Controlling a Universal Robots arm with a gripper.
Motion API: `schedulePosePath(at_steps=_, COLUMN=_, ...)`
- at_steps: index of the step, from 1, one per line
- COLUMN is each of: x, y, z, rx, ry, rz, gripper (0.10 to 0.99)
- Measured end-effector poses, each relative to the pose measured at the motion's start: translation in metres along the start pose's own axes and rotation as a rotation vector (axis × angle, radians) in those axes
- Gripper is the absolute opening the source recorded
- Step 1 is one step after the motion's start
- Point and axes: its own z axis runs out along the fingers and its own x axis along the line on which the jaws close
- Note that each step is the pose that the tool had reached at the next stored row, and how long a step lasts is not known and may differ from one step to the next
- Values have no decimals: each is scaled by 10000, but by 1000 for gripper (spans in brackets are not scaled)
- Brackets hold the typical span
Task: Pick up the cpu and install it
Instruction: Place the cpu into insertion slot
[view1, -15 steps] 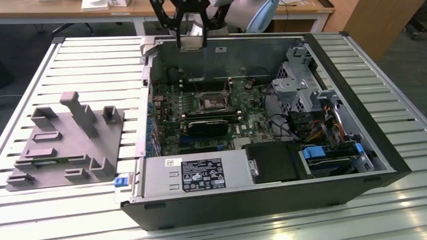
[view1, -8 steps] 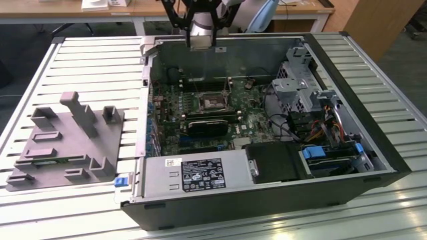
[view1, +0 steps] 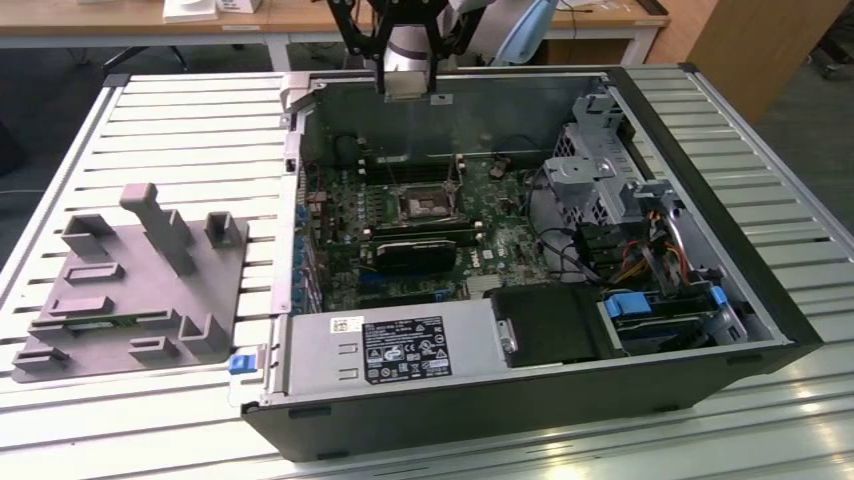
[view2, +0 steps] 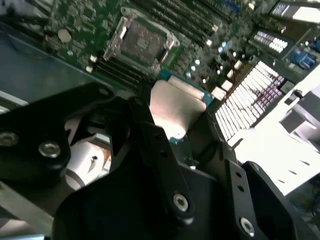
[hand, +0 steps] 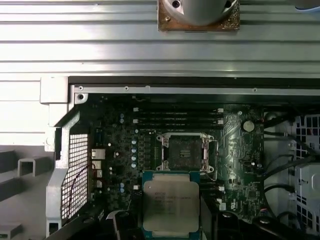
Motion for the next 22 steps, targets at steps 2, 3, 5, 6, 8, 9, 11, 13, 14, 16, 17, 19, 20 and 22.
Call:
schedulePosePath(at_steps=2, x=-1, y=0, z=2, rx=0, ry=-6, rz=124, gripper=545)
schedulePosePath(at_steps=3, x=-1, y=0, z=3, rx=1, ry=-14, rz=248, gripper=545)
schedulePosePath(at_steps=5, x=-1, y=0, z=7, rx=5, ry=-29, rz=544, gripper=545)
schedulePosePath(at_steps=6, x=-1, y=0, z=8, rx=10, ry=-37, rz=699, gripper=545)
schedulePosePath(at_steps=8, x=-1, y=0, z=12, rx=17, ry=-57, rz=1033, gripper=545)
schedulePosePath(at_steps=9, x=-1, y=0, z=15, rx=19, ry=-67, rz=1198, gripper=545)
schedulePosePath(at_steps=11, x=-1, y=-1, z=20, rx=21, ry=-84, rz=1539, gripper=545)
schedulePosePath(at_steps=13, x=-1, y=-1, z=25, rx=20, ry=-98, rz=1837, gripper=545)
schedulePosePath(at_steps=14, x=-1, y=-1, z=26, rx=19, ry=-103, rz=1958, gripper=545)
schedulePosePath(at_steps=16, x=-1, y=-1, z=30, rx=17, ry=-115, rz=2196, gripper=545)
schedulePosePath(at_steps=17, x=-1, y=-1, z=31, rx=16, ry=-119, rz=2289, gripper=545)
schedulePosePath(at_steps=19, x=-1, y=-1, z=33, rx=14, ry=-128, rz=2476, gripper=545)
schedulePosePath(at_steps=20, x=-1, y=-2, z=34, rx=14, ry=-132, rz=2563, gripper=545)
schedulePosePath(at_steps=22, x=-1, y=-2, z=36, rx=13, ry=-141, rz=2741, gripper=545)
